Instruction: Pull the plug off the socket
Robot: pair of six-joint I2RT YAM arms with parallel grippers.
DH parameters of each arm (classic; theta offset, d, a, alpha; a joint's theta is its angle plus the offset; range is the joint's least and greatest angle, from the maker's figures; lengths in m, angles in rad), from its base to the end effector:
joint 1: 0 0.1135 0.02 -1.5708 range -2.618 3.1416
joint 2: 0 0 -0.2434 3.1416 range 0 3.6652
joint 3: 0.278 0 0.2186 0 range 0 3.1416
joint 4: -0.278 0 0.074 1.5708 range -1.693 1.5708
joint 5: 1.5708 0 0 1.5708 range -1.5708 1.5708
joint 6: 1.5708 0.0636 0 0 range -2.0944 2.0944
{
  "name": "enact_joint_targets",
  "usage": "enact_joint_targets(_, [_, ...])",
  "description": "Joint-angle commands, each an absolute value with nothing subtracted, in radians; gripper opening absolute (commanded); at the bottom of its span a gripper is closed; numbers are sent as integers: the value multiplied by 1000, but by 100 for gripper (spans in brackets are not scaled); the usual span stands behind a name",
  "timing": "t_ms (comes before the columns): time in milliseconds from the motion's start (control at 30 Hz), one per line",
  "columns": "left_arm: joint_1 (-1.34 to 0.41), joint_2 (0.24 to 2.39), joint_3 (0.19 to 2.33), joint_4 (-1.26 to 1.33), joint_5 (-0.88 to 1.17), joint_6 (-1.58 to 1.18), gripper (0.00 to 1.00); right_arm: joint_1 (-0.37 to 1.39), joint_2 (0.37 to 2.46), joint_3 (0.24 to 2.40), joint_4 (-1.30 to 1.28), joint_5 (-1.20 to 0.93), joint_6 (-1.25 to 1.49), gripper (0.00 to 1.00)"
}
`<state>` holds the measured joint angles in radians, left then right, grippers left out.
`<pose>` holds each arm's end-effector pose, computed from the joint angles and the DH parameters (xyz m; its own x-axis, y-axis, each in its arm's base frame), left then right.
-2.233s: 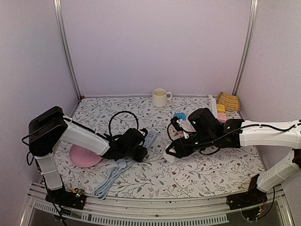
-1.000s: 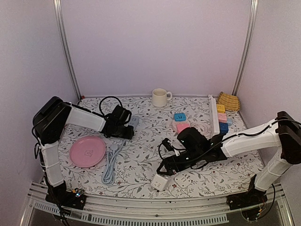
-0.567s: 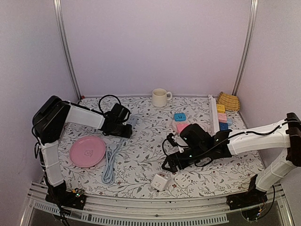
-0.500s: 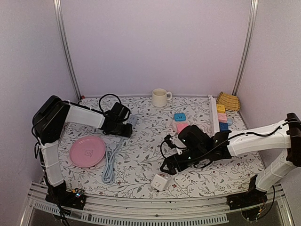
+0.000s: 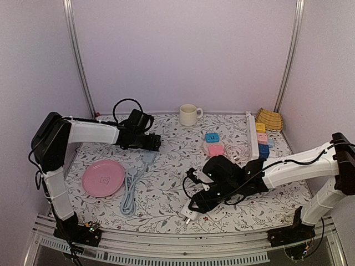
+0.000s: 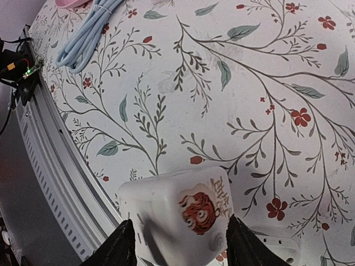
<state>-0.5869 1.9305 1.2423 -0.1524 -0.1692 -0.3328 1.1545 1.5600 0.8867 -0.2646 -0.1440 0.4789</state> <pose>0.3368 -0.2111 0.1523 -0.7341 0.1015 -0.6714 0.2249 0.9693 -0.0993 0.1130 0.2782 0.1623 -0.7223 -0.5058 -0.4716 -0.6835 0.6261 0.3752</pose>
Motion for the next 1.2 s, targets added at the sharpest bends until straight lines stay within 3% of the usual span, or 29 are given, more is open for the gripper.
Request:
enact_joint_targets(0, [-578, 1794, 1178, -158, -174, -344, 86, 1124, 1555, 858, -270, -141, 475, 56])
enact_joint_targets(133, [-588, 1696, 1101, -142, -170, -360, 87, 1088, 1523, 826, -269, -140, 490, 51])
enact_joint_targets(367, [-652, 1569, 1008, -139, -170, -391, 88, 1073, 1469, 829, -276, -91, 505, 51])
enact_joint_targets(633, [-736, 1474, 901, -113, -170, -447, 88, 903, 1361, 835, -280, -20, 526, 70])
enact_joint_targets(733, [-753, 1445, 875, -108, -169, -467, 89, 806, 1352, 859, -280, -6, 512, 73])
enact_joint_targets(1167, [-794, 1361, 782, -101, -159, -516, 89, 523, 1587, 1126, -295, -24, 369, 75])
